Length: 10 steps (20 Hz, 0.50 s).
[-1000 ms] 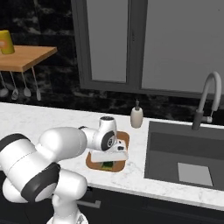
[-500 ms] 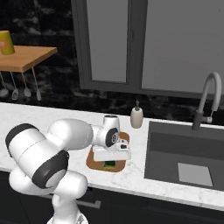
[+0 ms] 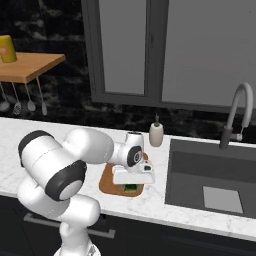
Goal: Pick up the sponge from the counter and clean the cutting board by briefly scrubbing or pressing down on the cutting board. Once finished, release the sponge.
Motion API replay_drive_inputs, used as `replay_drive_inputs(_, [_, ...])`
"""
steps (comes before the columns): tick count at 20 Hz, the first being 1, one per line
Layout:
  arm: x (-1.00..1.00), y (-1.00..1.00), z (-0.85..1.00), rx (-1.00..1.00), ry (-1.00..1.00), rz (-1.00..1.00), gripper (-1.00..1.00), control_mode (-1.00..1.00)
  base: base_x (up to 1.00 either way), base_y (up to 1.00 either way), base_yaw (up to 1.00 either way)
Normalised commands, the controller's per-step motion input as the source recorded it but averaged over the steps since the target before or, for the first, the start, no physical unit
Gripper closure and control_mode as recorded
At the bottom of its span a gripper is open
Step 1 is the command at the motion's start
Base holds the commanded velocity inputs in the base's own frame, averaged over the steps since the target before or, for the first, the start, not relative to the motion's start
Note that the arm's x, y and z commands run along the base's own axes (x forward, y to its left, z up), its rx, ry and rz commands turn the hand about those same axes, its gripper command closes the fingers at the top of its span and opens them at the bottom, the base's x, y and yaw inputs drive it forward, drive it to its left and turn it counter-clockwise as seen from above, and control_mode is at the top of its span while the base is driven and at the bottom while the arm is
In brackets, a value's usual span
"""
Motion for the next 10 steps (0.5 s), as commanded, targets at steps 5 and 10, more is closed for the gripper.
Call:
replay_drive_inputs(5, [0.01,-0.22,0.02,0.15,-0.17,0.0,1.0,-1.0,0.0,0.0,0.0])
replay_drive_inputs(10, [0.28,0.3,0.0,0.01,-0.07,-0.02,1.0,-1.0,0.0,0.0,0.0])
